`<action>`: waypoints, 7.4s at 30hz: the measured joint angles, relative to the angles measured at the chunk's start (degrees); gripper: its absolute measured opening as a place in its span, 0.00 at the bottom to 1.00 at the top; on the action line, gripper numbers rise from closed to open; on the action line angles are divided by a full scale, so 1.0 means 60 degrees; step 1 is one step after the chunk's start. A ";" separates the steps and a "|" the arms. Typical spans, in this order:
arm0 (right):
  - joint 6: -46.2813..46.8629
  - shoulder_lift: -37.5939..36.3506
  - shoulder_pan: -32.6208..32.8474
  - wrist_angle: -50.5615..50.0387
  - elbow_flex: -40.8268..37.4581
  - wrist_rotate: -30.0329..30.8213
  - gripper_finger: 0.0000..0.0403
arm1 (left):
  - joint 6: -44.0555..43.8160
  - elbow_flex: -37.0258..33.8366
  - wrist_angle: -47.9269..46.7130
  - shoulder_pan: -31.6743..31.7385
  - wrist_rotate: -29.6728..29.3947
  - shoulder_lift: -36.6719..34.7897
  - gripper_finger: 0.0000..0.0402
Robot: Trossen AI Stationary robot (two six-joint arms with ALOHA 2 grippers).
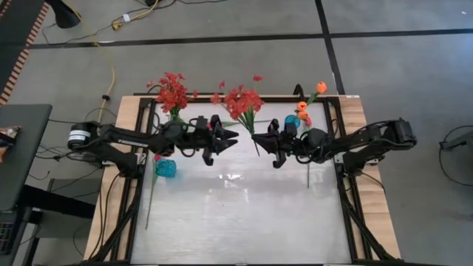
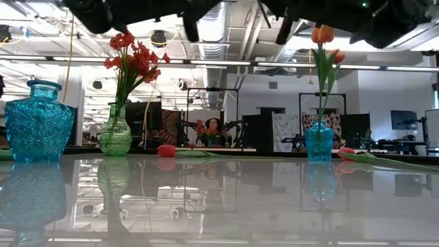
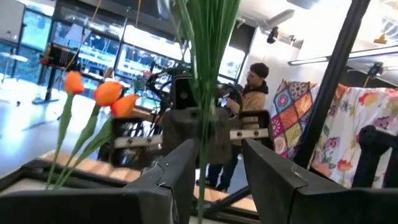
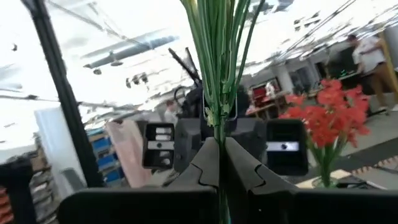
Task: Sort flowers into vase by color
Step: Put the red flowers into the green vase
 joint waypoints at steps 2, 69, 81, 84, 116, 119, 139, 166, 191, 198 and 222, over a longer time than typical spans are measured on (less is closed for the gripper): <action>-0.0004 0.0117 -0.0095 -0.0134 0.0224 -0.0304 0.07 | 0.0059 0.0381 0.0014 -0.0042 0.0001 0.0320 0.31; -0.0253 0.0109 -0.0627 -0.1683 0.0852 -0.0634 0.52 | 0.1306 0.1173 -0.0680 0.0040 -0.0499 0.0345 0.01; -0.0102 0.0109 -0.0630 -0.1715 0.0852 -0.0641 0.73 | 0.3143 0.1173 -0.5761 0.0466 -0.1379 -0.2626 0.01; -0.0102 0.0107 -0.0641 -0.1721 0.0852 -0.0645 0.73 | 0.3376 0.1173 -0.7031 0.0497 -0.1897 -0.3518 0.01; -0.0004 0.0105 -0.0948 -0.2412 0.0852 -0.0660 0.73 | 0.1367 0.1173 -1.4646 0.0486 -0.6915 -0.9620 0.01; -0.0002 0.0105 -0.0961 -0.2416 0.0852 -0.0660 0.73 | 0.0847 0.1173 -1.5118 0.0486 -0.7956 -0.9632 0.01; 0.0098 0.0105 -0.1064 -0.2444 0.0852 -0.0670 0.73 | -0.1449 -0.2096 -1.2253 0.0487 -1.2345 -0.9620 0.01; 0.0335 0.0105 -0.1035 -0.2578 0.0852 -0.0670 0.73 | -0.0809 -0.2291 -1.0578 0.1616 -1.1655 -0.7637 0.01; 0.0331 0.0105 -0.1046 -0.2575 0.0852 -0.0678 0.73 | -0.3101 -0.2291 -1.1975 0.1666 -1.1224 -0.5346 0.01; 0.0331 0.0105 -0.1046 -0.2577 0.0852 -0.0681 0.73 | -0.3486 -0.2291 -1.1980 0.1666 -1.1306 -0.4825 0.01; 0.0323 0.0105 -0.1049 -0.2907 0.0852 -0.0681 0.73 | -0.1698 -0.2288 -1.2968 0.1666 -0.8631 -0.5645 0.34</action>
